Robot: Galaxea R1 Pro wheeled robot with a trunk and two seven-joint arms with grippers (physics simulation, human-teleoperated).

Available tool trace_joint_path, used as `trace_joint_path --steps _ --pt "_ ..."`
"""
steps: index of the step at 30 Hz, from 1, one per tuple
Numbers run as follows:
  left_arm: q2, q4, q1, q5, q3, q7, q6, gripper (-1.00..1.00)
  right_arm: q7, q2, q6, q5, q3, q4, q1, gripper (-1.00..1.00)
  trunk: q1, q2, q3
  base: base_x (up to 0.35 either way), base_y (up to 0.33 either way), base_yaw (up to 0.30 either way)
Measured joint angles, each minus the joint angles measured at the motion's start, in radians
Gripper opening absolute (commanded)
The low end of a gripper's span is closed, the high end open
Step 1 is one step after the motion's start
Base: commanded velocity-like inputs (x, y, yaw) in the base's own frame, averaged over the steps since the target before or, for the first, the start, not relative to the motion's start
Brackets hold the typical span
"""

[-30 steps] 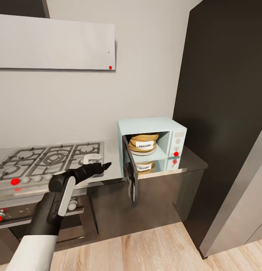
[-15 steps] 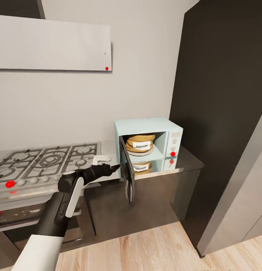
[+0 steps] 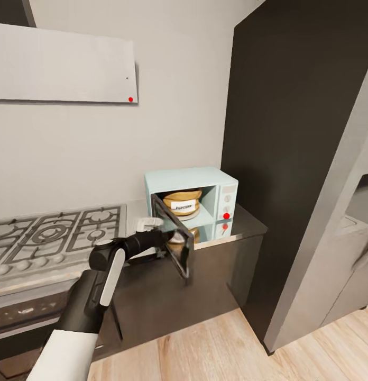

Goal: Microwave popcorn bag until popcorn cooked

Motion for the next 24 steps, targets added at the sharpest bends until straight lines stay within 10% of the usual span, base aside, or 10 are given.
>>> trace_joint_path --steps 8,24 --pt "-0.026 0.001 0.000 -0.009 -0.060 0.005 0.002 1.00 0.000 0.000 0.000 0.000 0.000 0.000 0.000 1.00 0.000 0.000 0.007 0.000 0.000 -0.204" --pt "-0.047 0.002 0.000 -0.033 -0.158 0.319 -0.007 1.00 0.000 -0.003 0.000 0.000 0.000 0.000 0.000 1.00 0.000 0.000 0.021 0.000 0.000 -0.205"
